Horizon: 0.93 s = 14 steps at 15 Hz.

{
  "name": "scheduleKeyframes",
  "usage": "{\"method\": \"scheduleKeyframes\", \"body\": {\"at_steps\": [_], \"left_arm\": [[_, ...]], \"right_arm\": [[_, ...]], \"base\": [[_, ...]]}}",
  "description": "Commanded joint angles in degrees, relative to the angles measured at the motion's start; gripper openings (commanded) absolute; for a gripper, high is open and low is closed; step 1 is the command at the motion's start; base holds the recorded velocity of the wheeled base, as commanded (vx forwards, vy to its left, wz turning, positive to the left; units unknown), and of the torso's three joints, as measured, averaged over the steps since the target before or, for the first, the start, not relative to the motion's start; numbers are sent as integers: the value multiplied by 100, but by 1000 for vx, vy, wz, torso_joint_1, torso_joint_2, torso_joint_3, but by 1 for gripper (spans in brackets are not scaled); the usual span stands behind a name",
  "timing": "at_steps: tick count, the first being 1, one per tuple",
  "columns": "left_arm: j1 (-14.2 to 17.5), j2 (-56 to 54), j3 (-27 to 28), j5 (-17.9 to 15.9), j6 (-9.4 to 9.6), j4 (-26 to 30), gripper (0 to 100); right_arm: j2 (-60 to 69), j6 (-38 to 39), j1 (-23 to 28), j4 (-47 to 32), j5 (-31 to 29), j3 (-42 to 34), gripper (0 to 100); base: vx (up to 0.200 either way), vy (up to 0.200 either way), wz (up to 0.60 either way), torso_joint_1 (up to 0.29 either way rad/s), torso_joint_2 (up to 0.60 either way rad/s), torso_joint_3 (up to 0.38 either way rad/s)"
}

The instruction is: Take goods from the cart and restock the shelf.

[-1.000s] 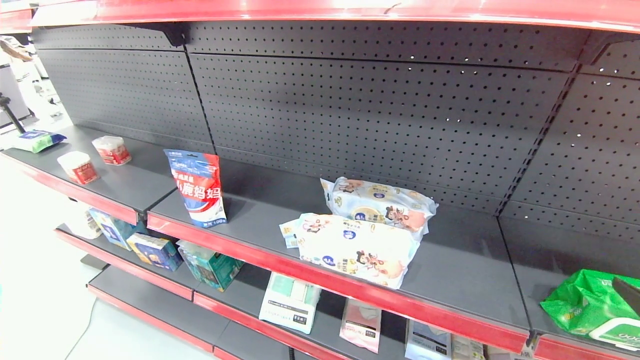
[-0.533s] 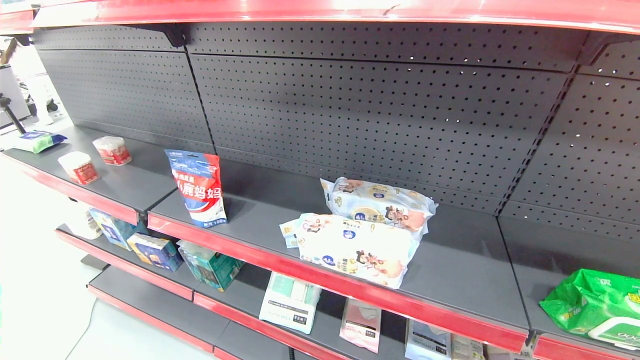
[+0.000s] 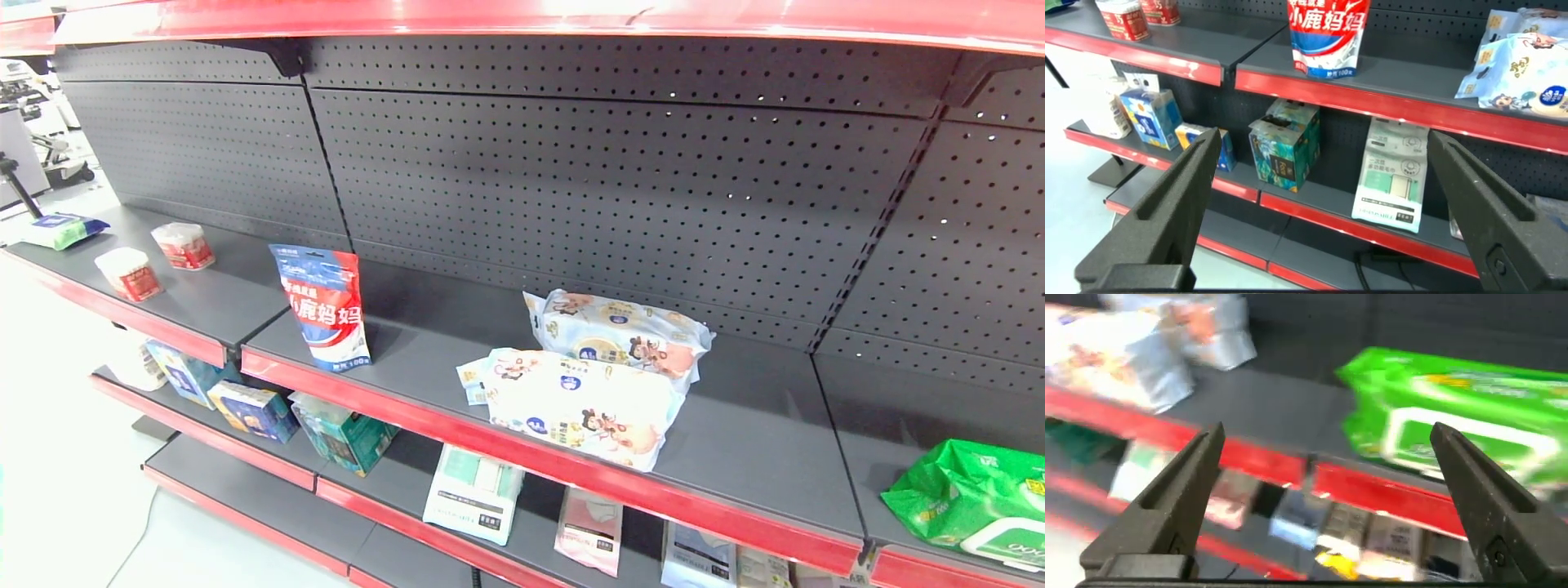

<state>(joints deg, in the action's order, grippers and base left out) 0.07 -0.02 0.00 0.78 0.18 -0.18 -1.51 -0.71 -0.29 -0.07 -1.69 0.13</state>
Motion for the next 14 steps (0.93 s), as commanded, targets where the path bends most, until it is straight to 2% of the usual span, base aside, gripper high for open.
{"method": "scheduleKeyframes", "body": {"at_steps": [1,9,14], "left_arm": [[1,2,0,10,-1,-8,100],[1,2,0,1,17,-8,100],[1,2,0,1,17,-8,100]], "right_arm": [[151,18,29,-1,-33,4,100],[151,44,29,-1,-33,4,100],[151,44,29,-1,-33,4,100]], "base": [[0,0,0,0,0,0],[0,0,0,0,0,0],[0,0,-600,8,2,1]]}}
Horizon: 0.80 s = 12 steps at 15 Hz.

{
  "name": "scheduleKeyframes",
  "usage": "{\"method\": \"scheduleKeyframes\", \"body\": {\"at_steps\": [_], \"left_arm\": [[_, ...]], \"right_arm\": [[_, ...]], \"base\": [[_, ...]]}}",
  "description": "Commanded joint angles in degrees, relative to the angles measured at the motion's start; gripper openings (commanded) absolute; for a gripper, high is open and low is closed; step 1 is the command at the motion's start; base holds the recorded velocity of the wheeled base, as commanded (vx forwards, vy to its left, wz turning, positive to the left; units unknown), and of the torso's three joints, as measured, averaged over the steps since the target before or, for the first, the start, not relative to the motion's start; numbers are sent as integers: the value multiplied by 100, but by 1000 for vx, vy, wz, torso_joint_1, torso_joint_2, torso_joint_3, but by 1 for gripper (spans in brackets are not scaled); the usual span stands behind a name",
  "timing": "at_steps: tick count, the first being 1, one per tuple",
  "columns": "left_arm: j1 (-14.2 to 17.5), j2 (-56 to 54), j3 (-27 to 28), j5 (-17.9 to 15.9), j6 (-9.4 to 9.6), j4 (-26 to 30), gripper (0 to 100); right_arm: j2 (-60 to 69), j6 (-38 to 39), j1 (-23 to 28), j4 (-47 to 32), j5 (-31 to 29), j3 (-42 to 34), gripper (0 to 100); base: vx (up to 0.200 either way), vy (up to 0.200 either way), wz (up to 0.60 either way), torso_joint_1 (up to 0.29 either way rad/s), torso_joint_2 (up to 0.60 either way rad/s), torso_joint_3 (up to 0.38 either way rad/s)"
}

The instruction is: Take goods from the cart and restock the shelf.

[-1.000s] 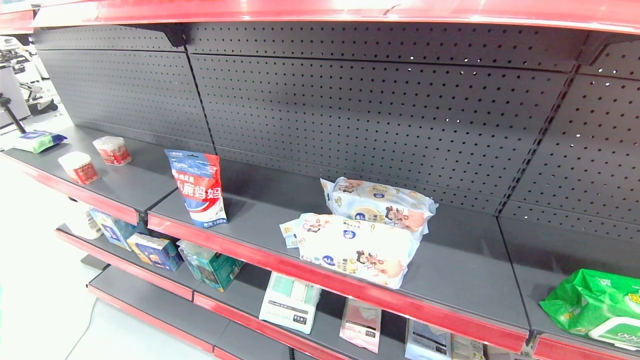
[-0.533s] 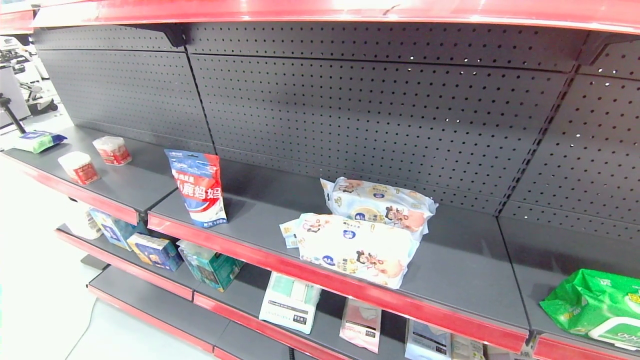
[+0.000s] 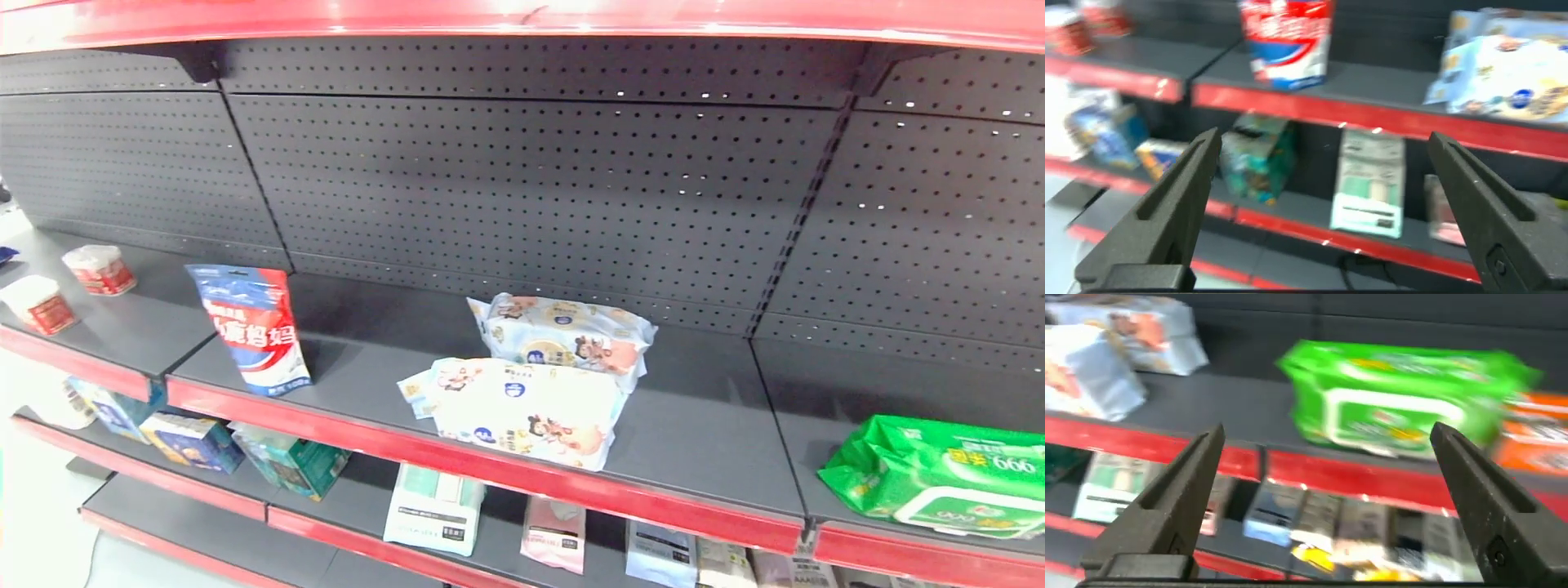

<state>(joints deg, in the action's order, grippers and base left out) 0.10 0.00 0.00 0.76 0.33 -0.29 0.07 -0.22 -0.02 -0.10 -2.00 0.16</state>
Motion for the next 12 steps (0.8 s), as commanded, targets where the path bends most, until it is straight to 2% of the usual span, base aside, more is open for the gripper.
{"method": "scheduleKeyframes", "body": {"at_steps": [1,7,12], "left_arm": [[-1,0,0,4,2,3,100],[-1,0,0,4,2,3,100],[-1,9,0,-5,11,-6,100]], "right_arm": [[-7,-4,2,1,-2,2,100],[-7,-13,2,1,7,2,100],[-7,-4,2,1,-2,2,100]], "base": [[0,0,-600,2,2,7],[0,0,-600,3,1,4],[0,0,0,0,0,0]]}}
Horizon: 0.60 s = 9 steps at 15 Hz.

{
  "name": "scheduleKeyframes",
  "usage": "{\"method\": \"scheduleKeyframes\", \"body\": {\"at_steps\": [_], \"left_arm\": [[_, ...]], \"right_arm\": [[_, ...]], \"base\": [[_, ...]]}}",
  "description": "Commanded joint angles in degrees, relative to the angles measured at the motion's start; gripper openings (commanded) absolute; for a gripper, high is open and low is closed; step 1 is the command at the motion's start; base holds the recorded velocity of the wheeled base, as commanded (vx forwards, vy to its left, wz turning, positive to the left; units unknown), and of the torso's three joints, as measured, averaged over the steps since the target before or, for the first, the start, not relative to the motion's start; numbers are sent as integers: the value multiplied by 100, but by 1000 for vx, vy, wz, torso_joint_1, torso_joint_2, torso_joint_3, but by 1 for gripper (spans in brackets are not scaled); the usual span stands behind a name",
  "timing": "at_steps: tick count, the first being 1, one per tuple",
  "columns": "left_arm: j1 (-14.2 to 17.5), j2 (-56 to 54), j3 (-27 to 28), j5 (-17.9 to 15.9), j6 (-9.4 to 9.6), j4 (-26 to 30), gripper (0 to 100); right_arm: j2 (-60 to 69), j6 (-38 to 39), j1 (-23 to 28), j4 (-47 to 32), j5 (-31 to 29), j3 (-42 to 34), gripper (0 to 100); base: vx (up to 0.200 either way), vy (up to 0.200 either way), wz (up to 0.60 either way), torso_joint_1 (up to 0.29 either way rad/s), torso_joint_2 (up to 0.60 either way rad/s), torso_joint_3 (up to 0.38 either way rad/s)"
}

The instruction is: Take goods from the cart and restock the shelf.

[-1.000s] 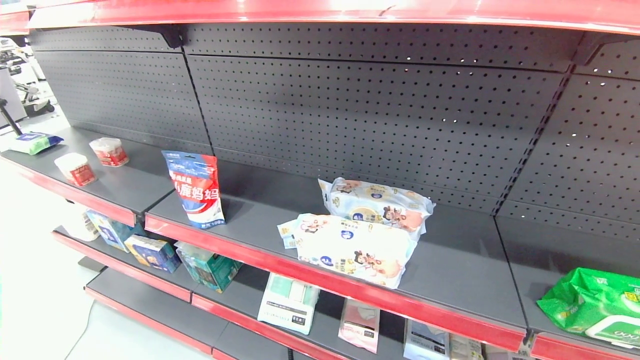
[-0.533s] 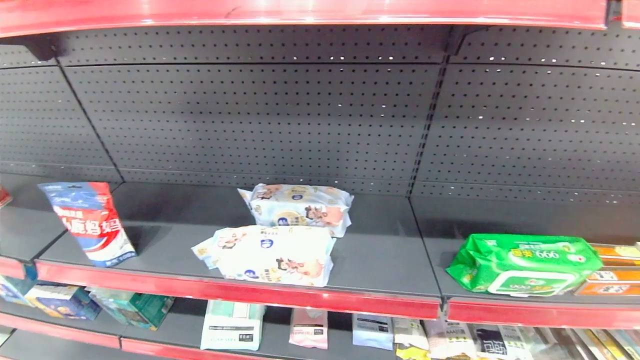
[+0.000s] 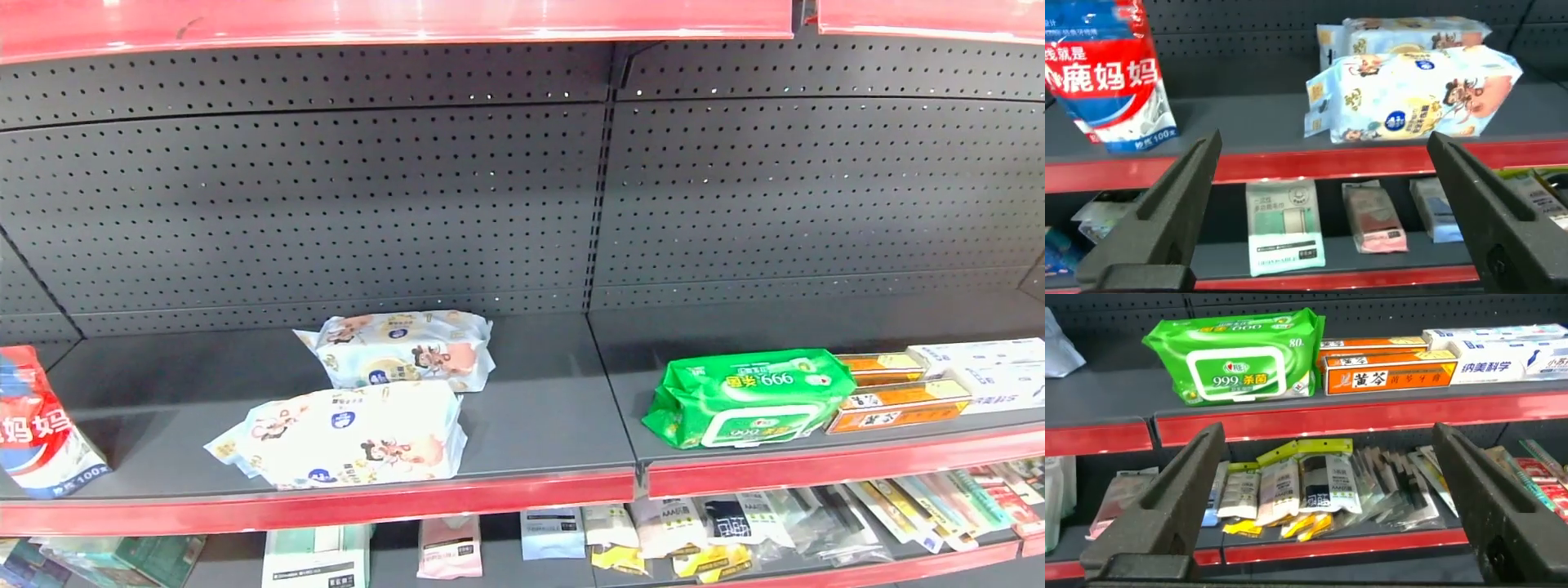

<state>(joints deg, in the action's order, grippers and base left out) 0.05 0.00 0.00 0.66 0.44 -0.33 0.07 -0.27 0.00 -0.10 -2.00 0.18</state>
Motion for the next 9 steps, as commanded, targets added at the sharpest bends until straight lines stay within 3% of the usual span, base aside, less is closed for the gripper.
{"method": "scheduleKeyframes", "body": {"at_steps": [1,2,3,4,6,7,9], "left_arm": [[4,141,308,-22,9,-37,100],[-49,1037,1248,40,-88,7,100],[-40,2329,2329,101,-712,-108,100],[-14,3006,2830,251,-800,-196,100],[285,3709,2830,866,-457,-196,100],[487,4254,2610,1314,-387,-222,100],[566,4667,2373,1296,-395,-222,100]], "right_arm": [[-7,0,0,1,-2,-1,100],[-7,0,0,1,-2,-1,100],[-7,0,0,1,-2,-1,100],[-7,0,0,1,-2,-1,100],[-7,0,0,1,-2,-1,100],[-7,0,0,1,-2,-1,100],[-7,0,0,1,-2,-1,100]], "base": [[0,0,0,0,0,0],[0,0,0,0,0,0],[0,0,0,0,0,0],[0,0,0,0,0,0],[0,0,0,0,0,0],[0,0,0,0,0,0],[0,0,0,0,0,0]]}}
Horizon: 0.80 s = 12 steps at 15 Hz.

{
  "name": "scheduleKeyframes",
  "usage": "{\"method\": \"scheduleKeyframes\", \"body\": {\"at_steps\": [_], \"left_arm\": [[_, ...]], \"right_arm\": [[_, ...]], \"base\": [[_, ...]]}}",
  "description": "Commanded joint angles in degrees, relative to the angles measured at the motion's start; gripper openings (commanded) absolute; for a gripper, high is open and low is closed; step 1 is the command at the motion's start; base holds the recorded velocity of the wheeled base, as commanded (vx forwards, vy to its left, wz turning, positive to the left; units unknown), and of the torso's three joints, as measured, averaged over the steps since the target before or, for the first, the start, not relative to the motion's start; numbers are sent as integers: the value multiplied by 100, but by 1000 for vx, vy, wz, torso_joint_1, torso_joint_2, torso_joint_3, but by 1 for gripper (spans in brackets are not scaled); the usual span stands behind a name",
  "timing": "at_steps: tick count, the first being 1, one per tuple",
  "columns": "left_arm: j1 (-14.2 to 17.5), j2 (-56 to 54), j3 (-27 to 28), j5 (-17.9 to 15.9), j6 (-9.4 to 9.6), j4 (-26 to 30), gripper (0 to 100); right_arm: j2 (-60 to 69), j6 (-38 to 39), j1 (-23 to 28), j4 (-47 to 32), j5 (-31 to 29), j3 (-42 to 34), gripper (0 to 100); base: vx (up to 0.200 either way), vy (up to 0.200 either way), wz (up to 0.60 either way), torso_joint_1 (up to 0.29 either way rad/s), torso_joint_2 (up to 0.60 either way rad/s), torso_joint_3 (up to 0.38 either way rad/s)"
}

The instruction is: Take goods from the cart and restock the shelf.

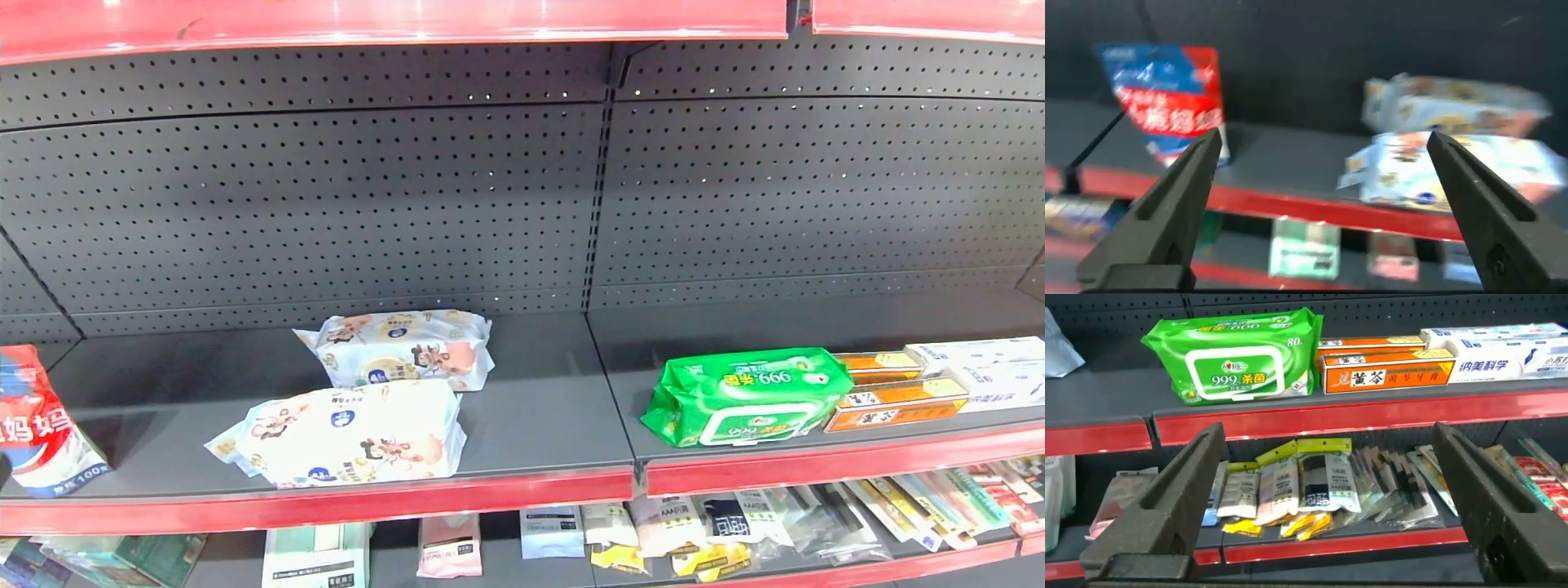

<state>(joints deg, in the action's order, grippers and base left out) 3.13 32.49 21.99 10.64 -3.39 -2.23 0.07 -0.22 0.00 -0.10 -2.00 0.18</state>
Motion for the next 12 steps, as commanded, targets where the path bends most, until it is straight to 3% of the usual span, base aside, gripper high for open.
{"method": "scheduleKeyframes", "body": {"at_steps": [1,2,7,12], "left_arm": [[249,1647,51,-1,31,-32,100],[249,1770,33,-177,40,-23,100],[267,2552,68,-150,31,-49,100],[337,3765,-125,-133,40,-1122,100]], "right_arm": [[-7,-4,0,1,-2,-1,100],[-7,-4,0,1,-2,-1,100],[-7,-4,0,1,-2,-1,100],[-7,-4,0,1,-2,-1,100]], "base": [[0,0,0,0,0,0],[0,0,0,0,0,0],[0,0,0,0,0,0],[0,0,0,0,0,0]]}}
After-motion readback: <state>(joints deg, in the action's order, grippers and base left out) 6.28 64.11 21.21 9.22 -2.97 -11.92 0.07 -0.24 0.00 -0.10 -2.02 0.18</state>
